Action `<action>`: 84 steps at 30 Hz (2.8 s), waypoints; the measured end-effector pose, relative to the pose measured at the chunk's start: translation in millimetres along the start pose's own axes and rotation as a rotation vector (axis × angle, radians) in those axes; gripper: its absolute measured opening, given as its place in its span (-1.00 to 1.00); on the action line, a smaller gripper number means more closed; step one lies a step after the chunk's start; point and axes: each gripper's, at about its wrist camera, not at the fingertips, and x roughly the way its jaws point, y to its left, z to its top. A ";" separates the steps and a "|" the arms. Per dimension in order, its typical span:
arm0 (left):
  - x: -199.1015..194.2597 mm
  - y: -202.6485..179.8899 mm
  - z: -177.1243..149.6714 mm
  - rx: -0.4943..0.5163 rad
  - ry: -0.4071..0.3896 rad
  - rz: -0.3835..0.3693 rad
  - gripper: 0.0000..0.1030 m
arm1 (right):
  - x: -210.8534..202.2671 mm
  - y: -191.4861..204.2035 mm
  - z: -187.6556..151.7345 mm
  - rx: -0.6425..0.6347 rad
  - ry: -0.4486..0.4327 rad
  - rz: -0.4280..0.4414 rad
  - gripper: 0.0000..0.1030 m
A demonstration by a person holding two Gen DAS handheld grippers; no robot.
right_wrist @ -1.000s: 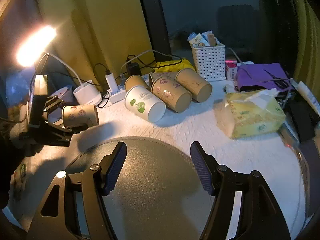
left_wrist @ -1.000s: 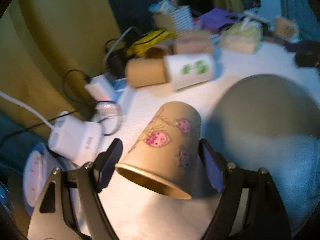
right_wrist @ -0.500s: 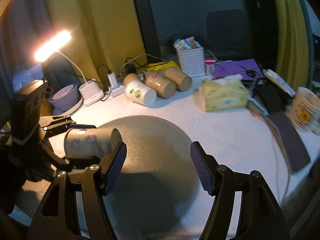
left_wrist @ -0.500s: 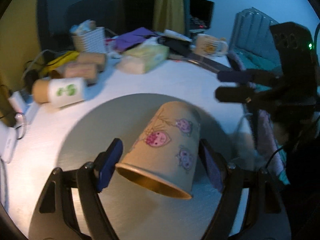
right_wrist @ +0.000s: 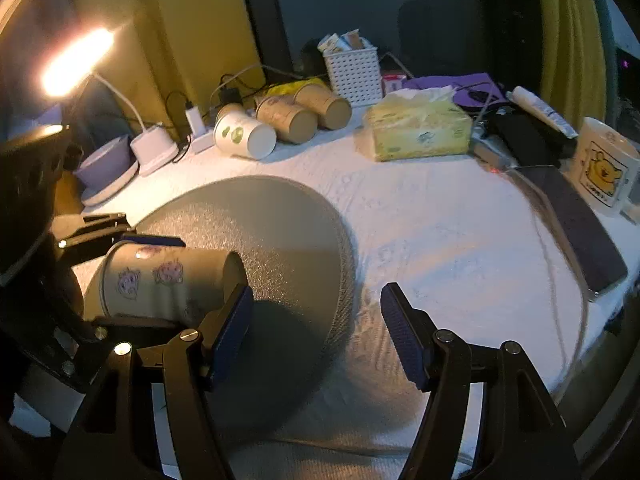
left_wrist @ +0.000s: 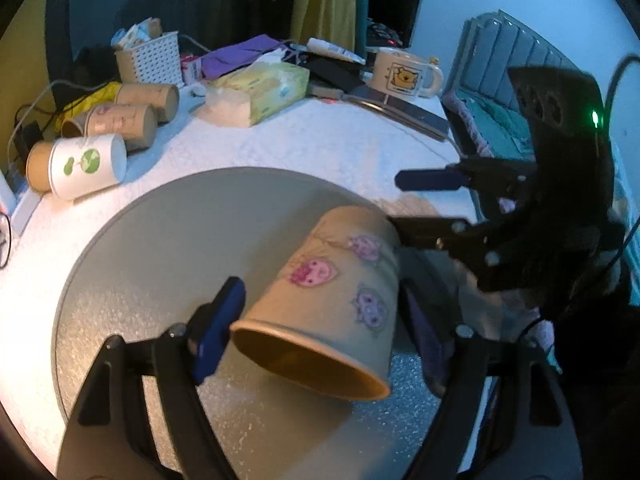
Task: Flip cup upright
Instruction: 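Grasp the tan cup with the left gripper and lift it over the mat, then carry the cup toward the right gripper while the right gripper grasps its body, then rotate the cup upright with the right gripper and lower it onto the mat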
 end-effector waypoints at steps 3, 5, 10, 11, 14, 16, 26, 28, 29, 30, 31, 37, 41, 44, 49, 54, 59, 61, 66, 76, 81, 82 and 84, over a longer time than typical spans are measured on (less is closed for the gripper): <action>-1.9 3.1 -2.2 -0.014 0.006 -0.001 0.58 | 5.0 5.9 -1.3 -0.027 0.010 0.006 0.35; -3.2 3.6 -3.2 -0.016 0.008 0.009 0.59 | 7.3 8.1 -1.9 -0.036 0.015 0.012 0.35; -5.4 4.1 -7.7 -0.019 0.021 0.028 0.75 | 7.6 13.3 -4.8 -0.053 0.026 0.004 0.35; -6.9 4.3 -9.0 -0.022 0.020 0.031 0.79 | 6.6 14.2 -5.5 -0.055 0.026 0.004 0.35; -13.3 5.4 -12.8 -0.035 0.014 0.040 0.79 | 3.7 19.0 -8.1 -0.070 0.029 0.004 0.35; -17.6 6.1 -15.2 -0.038 0.010 0.052 0.79 | 1.4 23.5 -9.8 -0.084 0.030 0.005 0.35; -50.5 17.7 -47.0 -0.109 -0.004 0.139 0.79 | -10.6 49.4 -19.9 -0.158 0.048 0.010 0.35; -57.2 20.9 -55.3 -0.131 -0.006 0.156 0.79 | -15.8 53.9 -22.5 -0.186 0.053 0.005 0.35; -61.9 22.9 -60.6 -0.147 -0.011 0.164 0.79 | -18.6 54.7 -24.3 -0.195 0.054 0.000 0.35; -64.8 23.7 -64.2 -0.158 -0.015 0.167 0.79 | -21.3 55.1 -24.7 -0.205 0.057 -0.005 0.35; -68.9 25.0 -68.6 -0.171 -0.024 0.173 0.79 | -26.0 55.4 -25.0 -0.217 0.060 -0.009 0.35; -84.3 26.3 -86.6 -0.244 -0.073 0.198 0.79 | -44.7 74.5 -15.1 -0.335 0.066 0.036 0.35; -93.4 17.3 -91.7 -0.248 -0.123 0.230 0.79 | -39.0 95.1 -4.3 -0.430 0.102 0.078 0.35; -99.0 16.0 -95.7 -0.262 -0.169 0.233 0.79 | -30.2 109.4 2.5 -0.513 0.135 0.110 0.35; -103.3 25.5 -101.0 -0.303 -0.224 0.230 0.79 | -5.0 129.7 20.4 -0.651 0.187 0.092 0.40; -107.6 44.3 -110.7 -0.386 -0.264 0.215 0.79 | 20.5 140.1 32.4 -0.740 0.279 0.089 0.45; -116.4 54.0 -116.1 -0.449 -0.303 0.218 0.79 | 36.1 150.3 37.8 -0.797 0.365 0.085 0.45; -118.2 54.0 -116.9 -0.452 -0.312 0.227 0.79 | 41.8 155.1 39.7 -0.818 0.397 0.079 0.45; -117.4 51.7 -119.8 -0.448 -0.293 0.264 0.79 | 56.8 169.4 41.0 -0.868 0.483 0.062 0.45; -125.0 55.7 -124.8 -0.483 -0.315 0.252 0.79 | 81.9 185.7 39.6 -0.927 0.606 0.036 0.41; -127.9 56.0 -126.1 -0.487 -0.330 0.253 0.79 | 75.6 186.3 46.6 -0.904 0.562 0.043 0.34; -128.7 56.1 -127.0 -0.486 -0.332 0.253 0.79 | 71.8 186.2 49.8 -0.892 0.538 0.046 0.34; -129.7 56.7 -127.5 -0.490 -0.338 0.258 0.79 | 66.1 186.6 55.6 -0.864 0.498 0.052 0.33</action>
